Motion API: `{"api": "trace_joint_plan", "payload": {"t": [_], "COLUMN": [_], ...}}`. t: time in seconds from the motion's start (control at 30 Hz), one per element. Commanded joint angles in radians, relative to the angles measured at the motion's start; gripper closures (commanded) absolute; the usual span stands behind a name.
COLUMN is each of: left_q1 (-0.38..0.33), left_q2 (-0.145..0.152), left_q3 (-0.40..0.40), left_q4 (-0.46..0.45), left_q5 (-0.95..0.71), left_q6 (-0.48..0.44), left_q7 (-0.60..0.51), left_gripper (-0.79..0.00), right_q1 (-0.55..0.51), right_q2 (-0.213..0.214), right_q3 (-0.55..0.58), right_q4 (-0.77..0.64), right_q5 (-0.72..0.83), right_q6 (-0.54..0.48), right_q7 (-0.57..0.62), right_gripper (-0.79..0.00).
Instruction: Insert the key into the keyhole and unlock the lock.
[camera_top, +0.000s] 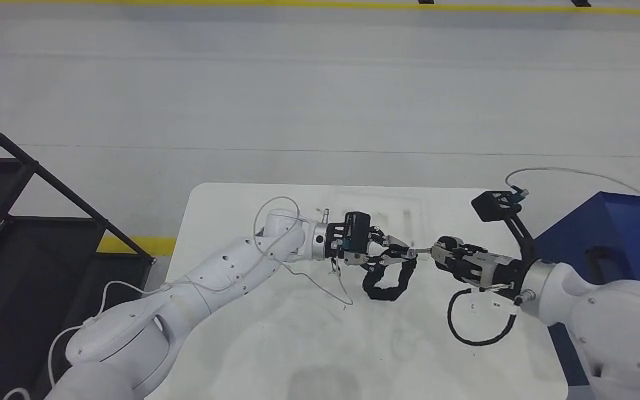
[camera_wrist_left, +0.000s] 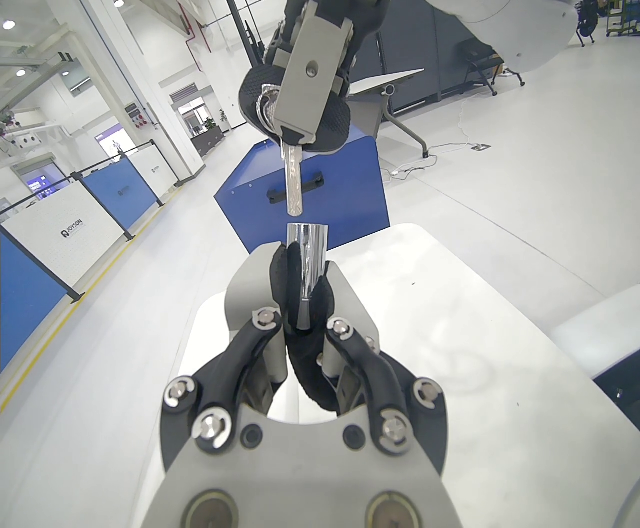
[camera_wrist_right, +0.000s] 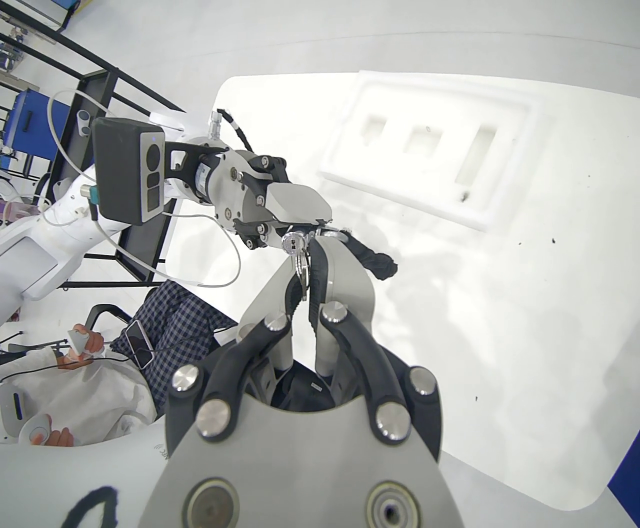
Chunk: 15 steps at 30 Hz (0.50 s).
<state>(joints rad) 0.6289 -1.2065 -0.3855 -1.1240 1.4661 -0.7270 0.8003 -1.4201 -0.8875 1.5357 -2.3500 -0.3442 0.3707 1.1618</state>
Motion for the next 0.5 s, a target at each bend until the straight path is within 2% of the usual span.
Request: {"api": "trace_joint_plan", "payload": {"t": [0.0,0.47], "left_q1": [0.000,-0.001], "left_q2": [-0.005,-0.041], "left_q3": [-0.002,-0.018], "left_q4": [0.010,0.061], "left_q5": [0.011,0.044], "left_q6": [0.000,-0.025], "left_q7": [0.010,0.032], "left_gripper": [0.000,0.000], "right_q1": [0.008,0.036], "right_q2": [0.001,0.006], "right_q3": [-0.007,-0.041], "right_q4": [0.000,0.000], "right_q5": [-0.002,-0.032], "right_q6": [0.001,0.035], "right_q7": [0.007,0.026], "right_gripper": [0.000,0.000]}}
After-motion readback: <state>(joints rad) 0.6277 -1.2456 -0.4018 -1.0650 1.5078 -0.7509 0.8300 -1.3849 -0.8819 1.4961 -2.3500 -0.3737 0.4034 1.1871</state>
